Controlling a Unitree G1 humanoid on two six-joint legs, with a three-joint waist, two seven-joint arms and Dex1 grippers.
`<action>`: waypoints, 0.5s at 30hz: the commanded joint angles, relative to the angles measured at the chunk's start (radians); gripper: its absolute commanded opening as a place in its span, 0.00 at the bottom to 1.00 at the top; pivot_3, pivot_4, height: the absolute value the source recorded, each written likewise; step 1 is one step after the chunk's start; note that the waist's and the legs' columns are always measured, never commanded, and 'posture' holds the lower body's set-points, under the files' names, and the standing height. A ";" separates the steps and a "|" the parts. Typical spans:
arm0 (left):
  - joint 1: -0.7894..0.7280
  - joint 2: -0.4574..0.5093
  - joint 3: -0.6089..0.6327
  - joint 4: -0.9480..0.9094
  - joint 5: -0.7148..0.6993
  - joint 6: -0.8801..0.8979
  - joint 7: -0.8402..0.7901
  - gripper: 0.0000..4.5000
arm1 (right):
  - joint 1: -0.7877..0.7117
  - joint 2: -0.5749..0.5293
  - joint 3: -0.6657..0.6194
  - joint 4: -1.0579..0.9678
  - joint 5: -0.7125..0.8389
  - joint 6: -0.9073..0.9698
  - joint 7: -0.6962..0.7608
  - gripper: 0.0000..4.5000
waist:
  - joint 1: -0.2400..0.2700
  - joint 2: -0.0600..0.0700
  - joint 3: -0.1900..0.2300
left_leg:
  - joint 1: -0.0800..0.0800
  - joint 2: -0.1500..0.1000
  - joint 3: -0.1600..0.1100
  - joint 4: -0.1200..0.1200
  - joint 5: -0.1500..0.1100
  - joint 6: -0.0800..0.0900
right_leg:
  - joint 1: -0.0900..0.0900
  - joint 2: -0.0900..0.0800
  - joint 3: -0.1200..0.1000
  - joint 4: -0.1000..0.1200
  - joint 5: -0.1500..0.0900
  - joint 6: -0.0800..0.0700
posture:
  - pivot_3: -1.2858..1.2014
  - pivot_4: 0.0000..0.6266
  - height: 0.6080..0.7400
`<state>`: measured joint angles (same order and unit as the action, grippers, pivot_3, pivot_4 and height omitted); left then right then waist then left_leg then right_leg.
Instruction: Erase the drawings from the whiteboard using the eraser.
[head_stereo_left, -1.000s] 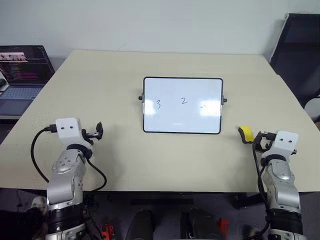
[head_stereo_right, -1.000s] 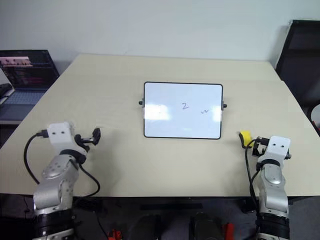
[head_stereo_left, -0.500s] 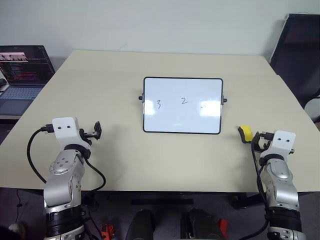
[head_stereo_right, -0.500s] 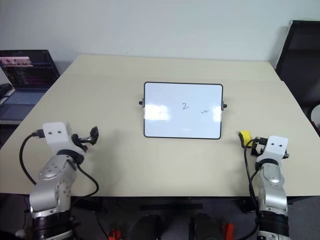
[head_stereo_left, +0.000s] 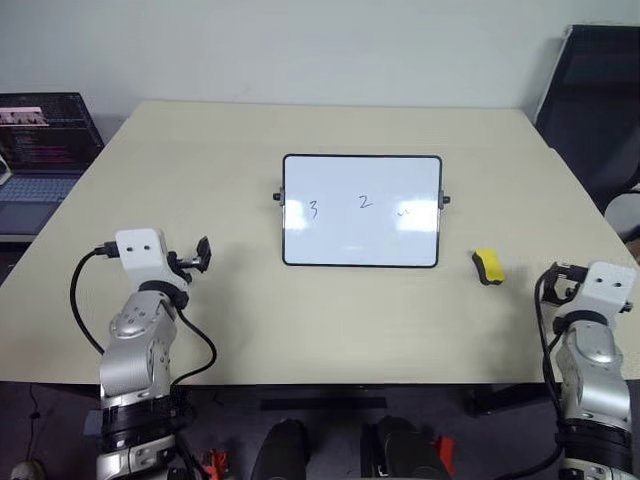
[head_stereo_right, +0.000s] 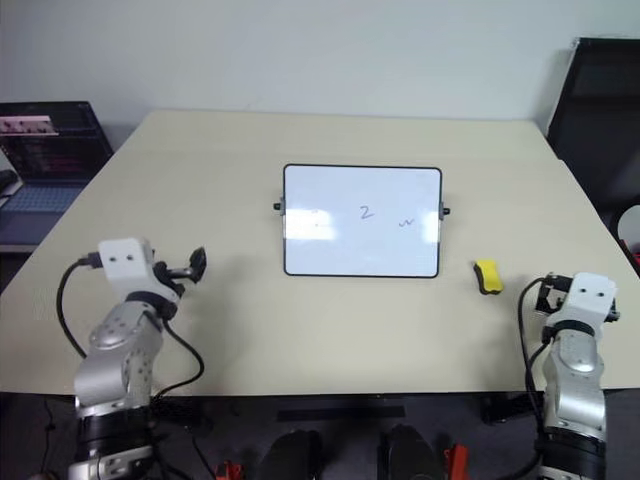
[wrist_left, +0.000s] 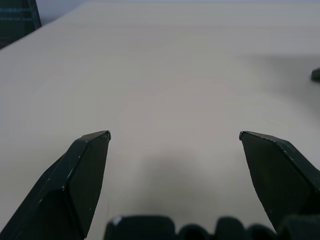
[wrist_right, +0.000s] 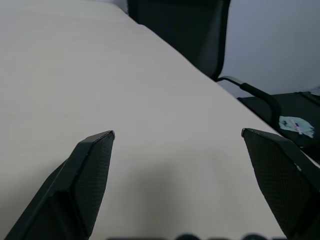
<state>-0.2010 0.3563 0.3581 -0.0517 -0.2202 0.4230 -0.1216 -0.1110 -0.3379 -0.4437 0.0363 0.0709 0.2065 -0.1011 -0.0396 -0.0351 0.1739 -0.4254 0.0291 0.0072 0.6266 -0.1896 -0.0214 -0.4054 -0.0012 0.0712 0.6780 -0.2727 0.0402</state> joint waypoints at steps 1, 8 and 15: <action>-0.023 0.018 0.010 -0.023 0.001 -0.028 -0.003 1.00 | -0.007 -0.016 -0.016 -0.031 0.009 -0.004 0.005 0.99 | 0.001 0.000 0.000 | 0.000 0.000 0.000 0.000 0.000 0.000 | 0.000 0.000 0.000 0.000 0.000 0.000 | 0.52 0.24 1.00; -0.069 0.065 -0.041 -0.063 -0.093 0.021 -0.173 1.00 | -0.043 -0.047 -0.004 -0.111 0.092 0.141 0.100 0.99 | 0.001 0.000 0.000 | 0.000 0.000 0.001 0.001 0.000 0.000 | 0.000 0.000 0.000 0.001 0.000 0.000 | 0.52 0.24 1.00; -0.136 0.085 -0.118 -0.102 -0.184 0.088 -0.327 1.00 | -0.071 -0.100 0.010 -0.181 0.134 0.263 0.174 0.99 | 0.006 0.000 0.000 | 0.000 0.000 0.000 0.000 0.000 0.000 | 0.000 0.000 0.000 0.000 0.000 0.000 | 0.52 0.24 1.00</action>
<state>-0.3056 0.4252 0.2523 -0.0892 -0.3621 0.4989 -0.4080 -0.1677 -0.4164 -0.4265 -0.0911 0.1847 0.4470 0.0601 -0.0336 -0.0350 0.1740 -0.4253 0.0287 0.0072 0.6268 -0.1896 -0.0214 -0.4052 -0.0009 0.0711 0.6783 -0.2728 0.0402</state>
